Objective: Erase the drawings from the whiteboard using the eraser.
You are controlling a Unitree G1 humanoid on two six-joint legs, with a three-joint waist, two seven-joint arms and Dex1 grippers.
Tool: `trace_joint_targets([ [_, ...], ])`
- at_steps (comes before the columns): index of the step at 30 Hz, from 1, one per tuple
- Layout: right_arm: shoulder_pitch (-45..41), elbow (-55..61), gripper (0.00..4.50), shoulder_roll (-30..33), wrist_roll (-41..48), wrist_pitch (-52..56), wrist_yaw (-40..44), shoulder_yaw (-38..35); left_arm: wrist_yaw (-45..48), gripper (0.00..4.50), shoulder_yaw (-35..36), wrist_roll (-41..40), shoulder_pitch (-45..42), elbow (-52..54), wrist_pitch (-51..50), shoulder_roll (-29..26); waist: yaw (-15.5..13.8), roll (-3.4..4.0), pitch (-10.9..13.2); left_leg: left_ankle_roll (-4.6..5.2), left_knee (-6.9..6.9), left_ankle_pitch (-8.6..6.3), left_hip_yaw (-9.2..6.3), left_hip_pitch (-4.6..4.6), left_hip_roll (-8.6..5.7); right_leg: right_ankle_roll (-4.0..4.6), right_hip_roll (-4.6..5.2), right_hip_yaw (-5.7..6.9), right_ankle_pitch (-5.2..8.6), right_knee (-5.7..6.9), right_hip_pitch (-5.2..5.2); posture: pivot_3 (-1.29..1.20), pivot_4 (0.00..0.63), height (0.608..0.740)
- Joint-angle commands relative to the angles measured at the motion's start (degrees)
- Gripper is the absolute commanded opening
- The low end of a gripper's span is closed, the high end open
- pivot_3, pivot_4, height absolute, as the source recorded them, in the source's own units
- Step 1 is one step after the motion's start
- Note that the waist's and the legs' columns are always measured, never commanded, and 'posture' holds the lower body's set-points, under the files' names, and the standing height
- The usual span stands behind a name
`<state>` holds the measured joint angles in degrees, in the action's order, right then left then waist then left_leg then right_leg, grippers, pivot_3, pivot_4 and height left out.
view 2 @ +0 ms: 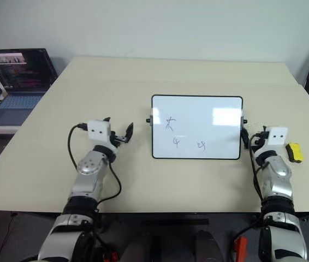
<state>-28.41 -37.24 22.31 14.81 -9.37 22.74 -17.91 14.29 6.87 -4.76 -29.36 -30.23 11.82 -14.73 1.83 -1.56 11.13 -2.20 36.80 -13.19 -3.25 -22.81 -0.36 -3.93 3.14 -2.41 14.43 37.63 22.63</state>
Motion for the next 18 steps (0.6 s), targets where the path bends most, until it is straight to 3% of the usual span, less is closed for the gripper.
trace_joint_targets([
  [1, 0.2, 2.5, 4.48, -0.2, 0.9, -1.0, -0.6, -0.9, -0.3, 4.5, -0.4, 0.1, -1.4, -0.6, 1.3, 1.0, 0.0, 0.0, 0.0, 0.0, 0.0, 0.0, 0.0, 0.01, 0.0, 0.0, 0.0, 0.0, 0.0, 0.01, 0.0, 0.0, 0.15, 0.74],
  [4, 0.6, 2.9, 4.48, -0.4, 1.0, -1.3, -0.8, -0.9, 0.8, 4.5, -0.8, -0.3, -1.6, 0.2, 1.1, 1.8, 0.0, 0.0, 0.0, 0.0, 0.0, 0.0, 0.0, 0.01, 0.0, 0.0, 0.0, 0.0, 0.0, 0.02, 0.0, 0.0, 0.15, 0.74],
  [9, 0.9, 5.2, 4.48, 1.4, 1.9, 0.4, 0.1, -1.6, 12.0, 4.5, 0.8, -6.4, -2.0, 3.2, -2.0, -3.0, 0.3, 0.0, 0.0, 0.0, -0.01, 0.0, 0.01, 0.01, 0.02, 0.0, -0.02, -0.01, 0.0, 0.04, 0.03, 0.0, 0.15, 0.74],
  [18, 6.6, 17.7, 4.48, 13.1, 10.4, 16.9, 7.9, -6.9, 36.0, 4.5, 2.8, -21.4, -1.5, 18.5, -22.8, -19.9, 0.1, 0.04, 0.0, 0.0, -0.04, 0.0, 0.0, -0.04, 0.02, 0.01, 0.0, 0.0, 0.01, 0.02, 0.06, 0.0, 0.15, 0.74],
])
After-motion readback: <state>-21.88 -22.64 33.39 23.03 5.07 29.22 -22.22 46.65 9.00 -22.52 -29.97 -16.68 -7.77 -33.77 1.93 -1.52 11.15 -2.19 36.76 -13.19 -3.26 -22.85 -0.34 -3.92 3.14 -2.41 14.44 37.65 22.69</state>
